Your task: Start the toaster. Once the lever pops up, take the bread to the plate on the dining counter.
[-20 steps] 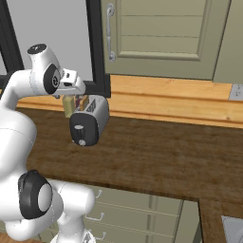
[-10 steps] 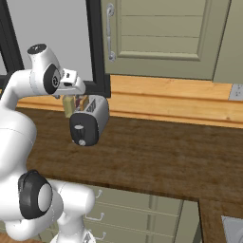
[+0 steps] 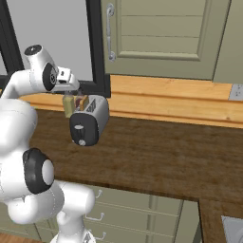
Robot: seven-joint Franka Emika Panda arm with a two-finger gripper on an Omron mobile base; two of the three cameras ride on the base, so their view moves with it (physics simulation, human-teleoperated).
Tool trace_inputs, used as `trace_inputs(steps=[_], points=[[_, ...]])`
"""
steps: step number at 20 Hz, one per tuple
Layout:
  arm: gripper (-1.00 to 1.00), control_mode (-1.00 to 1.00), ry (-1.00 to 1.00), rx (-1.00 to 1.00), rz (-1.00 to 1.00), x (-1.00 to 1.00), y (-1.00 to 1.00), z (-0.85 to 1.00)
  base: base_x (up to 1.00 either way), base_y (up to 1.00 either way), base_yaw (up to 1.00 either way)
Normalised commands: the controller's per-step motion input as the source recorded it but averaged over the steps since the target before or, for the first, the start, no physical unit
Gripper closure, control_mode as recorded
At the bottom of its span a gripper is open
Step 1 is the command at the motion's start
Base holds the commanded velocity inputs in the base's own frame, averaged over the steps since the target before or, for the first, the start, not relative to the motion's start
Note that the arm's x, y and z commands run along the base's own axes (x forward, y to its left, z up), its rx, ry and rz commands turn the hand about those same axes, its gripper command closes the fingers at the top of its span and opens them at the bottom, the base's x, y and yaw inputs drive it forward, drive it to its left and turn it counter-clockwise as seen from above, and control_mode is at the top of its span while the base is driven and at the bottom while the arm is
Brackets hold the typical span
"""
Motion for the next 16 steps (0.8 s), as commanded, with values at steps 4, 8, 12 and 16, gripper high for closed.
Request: trace_inputs(steps=[4,8,12,16], points=[[-1.0,-1.0,0.04,0.0,0.0,0.9,0.12,-0.1,0.0,0.0,0.0],[-1.0,-1.0,0.15,0.0,-0.07,0.76,-0.2,-0.29,0.0,0.0,0.0],[-1.0,-1.0,0.13,0.0,-0.01,0.7,-0.08,-0.11,0.0,0.0,0.0],[-1.0,-1.0,0.1,-0.01,-0.07,0.4,0.0,-0.25,0.0,0.0,0.0]])
